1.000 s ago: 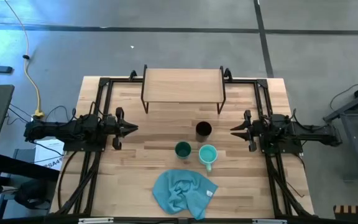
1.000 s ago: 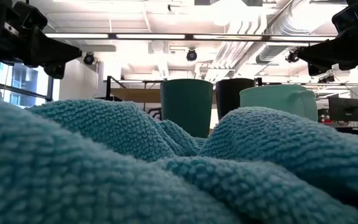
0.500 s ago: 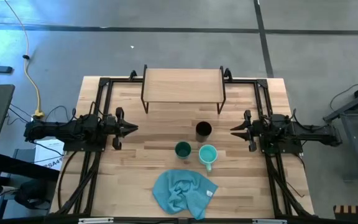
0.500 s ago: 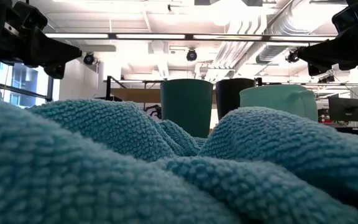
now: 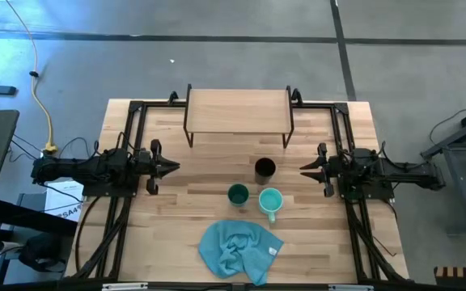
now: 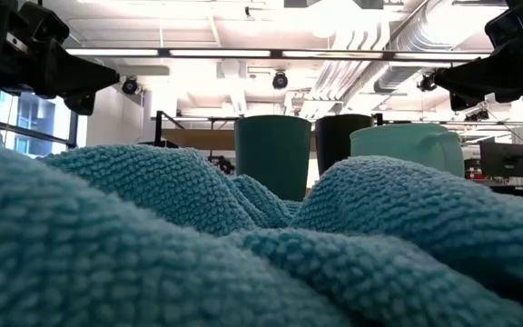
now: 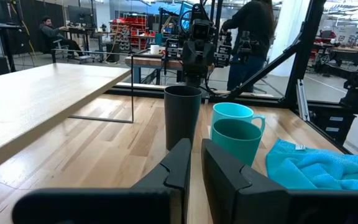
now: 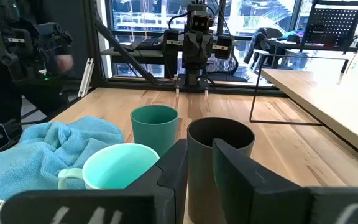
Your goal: Stack small to large cups/mugs on shelf
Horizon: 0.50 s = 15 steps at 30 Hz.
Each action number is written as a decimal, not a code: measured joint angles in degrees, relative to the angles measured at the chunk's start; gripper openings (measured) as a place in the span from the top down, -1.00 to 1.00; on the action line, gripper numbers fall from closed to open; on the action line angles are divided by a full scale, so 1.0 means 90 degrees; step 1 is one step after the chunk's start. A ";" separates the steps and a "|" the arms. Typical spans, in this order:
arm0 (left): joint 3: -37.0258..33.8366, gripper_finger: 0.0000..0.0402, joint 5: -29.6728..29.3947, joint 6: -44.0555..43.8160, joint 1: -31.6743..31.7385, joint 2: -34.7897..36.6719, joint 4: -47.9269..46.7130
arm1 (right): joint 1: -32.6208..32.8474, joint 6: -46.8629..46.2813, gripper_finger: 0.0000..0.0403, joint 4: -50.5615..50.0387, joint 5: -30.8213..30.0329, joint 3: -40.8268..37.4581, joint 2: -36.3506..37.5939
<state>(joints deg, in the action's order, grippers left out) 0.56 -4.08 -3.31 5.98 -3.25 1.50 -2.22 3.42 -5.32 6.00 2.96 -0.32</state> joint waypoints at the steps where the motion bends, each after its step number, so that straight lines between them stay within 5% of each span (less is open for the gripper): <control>1: -0.0002 0.85 0.0001 0.0000 0.0000 0.0000 0.0000 | 0.0000 0.0002 0.67 0.0000 0.0000 -0.0001 0.0001; 15: 0.0000 0.85 0.0002 0.0002 0.0000 0.0000 0.0000 | -0.0001 0.0002 0.67 0.0000 0.0000 -0.0002 0.0001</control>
<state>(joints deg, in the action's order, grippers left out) 0.56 -4.06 -3.29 5.98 -3.25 1.50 -2.22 3.44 -5.32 6.00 2.94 -0.31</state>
